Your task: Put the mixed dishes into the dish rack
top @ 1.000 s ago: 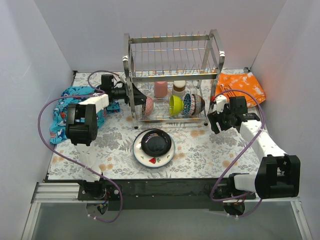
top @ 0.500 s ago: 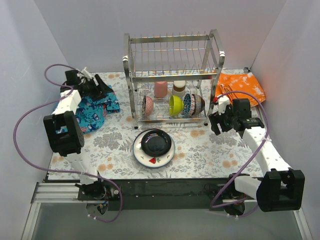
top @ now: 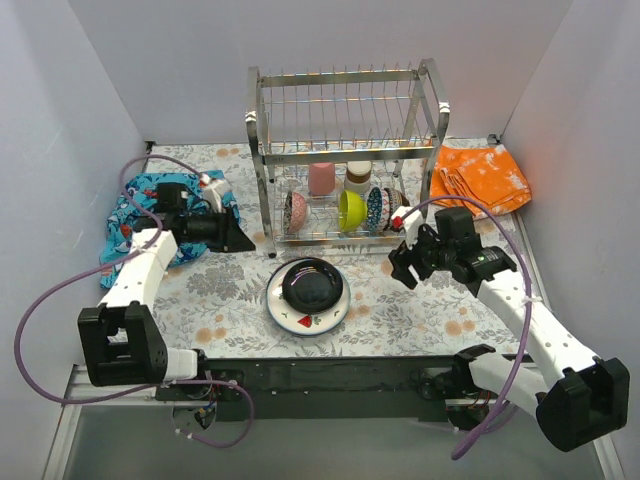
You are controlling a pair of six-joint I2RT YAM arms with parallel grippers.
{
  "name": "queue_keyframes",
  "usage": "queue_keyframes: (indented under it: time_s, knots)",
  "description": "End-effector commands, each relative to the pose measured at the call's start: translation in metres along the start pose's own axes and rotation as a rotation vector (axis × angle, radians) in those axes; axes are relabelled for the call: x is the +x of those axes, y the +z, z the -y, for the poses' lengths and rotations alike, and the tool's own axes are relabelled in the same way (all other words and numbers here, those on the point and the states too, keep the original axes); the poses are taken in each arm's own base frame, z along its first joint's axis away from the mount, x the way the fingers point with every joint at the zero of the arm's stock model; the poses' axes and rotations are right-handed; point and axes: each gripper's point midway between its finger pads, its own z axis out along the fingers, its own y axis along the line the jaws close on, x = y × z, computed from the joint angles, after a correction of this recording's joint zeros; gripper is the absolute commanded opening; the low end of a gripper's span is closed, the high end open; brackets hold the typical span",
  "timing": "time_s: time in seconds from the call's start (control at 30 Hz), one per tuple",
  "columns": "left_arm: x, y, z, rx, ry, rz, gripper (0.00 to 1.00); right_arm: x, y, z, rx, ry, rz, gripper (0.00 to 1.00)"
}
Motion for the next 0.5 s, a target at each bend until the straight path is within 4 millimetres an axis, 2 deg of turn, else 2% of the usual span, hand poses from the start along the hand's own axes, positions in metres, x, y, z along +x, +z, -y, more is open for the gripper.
queue_keyframes:
  time_s: [0.0, 0.07, 0.13, 0.17, 0.23, 0.3, 0.4, 0.47]
  knots:
    - [0.063, 0.023, 0.055, 0.172, 0.052, -0.180, 0.29, -0.014, 0.013, -0.020, -0.068, -0.068, 0.041, 0.77]
    - [0.072, 0.032, 0.067, 0.168, 0.110, -0.203, 0.29, -0.020, 0.019, -0.022, -0.073, -0.045, 0.059, 0.77]
    - [0.074, 0.042, 0.066, 0.140, 0.122, -0.200, 0.29, -0.024, 0.022, -0.027, -0.095, -0.012, 0.071, 0.77]
    - [0.078, 0.047, 0.066, 0.121, 0.103, -0.217, 0.33, -0.027, 0.023, -0.028, -0.100, -0.010, 0.085, 0.77]
    - [0.081, 0.055, 0.051, 0.047, 0.074, -0.236, 0.36, -0.029, 0.024, -0.032, -0.113, -0.007, 0.091, 0.77]
    - [0.079, 0.058, 0.046, 0.013, 0.061, -0.228, 0.40, -0.031, 0.023, -0.034, -0.114, -0.011, 0.100, 0.77]
    - [0.088, 0.066, 0.045, -0.008, 0.060, -0.247, 0.45, -0.027, 0.022, -0.036, -0.109, -0.009, 0.097, 0.77]
    - [0.094, 0.071, 0.037, -0.059, 0.055, -0.254, 0.49, -0.023, 0.021, -0.037, -0.105, -0.006, 0.096, 0.77]
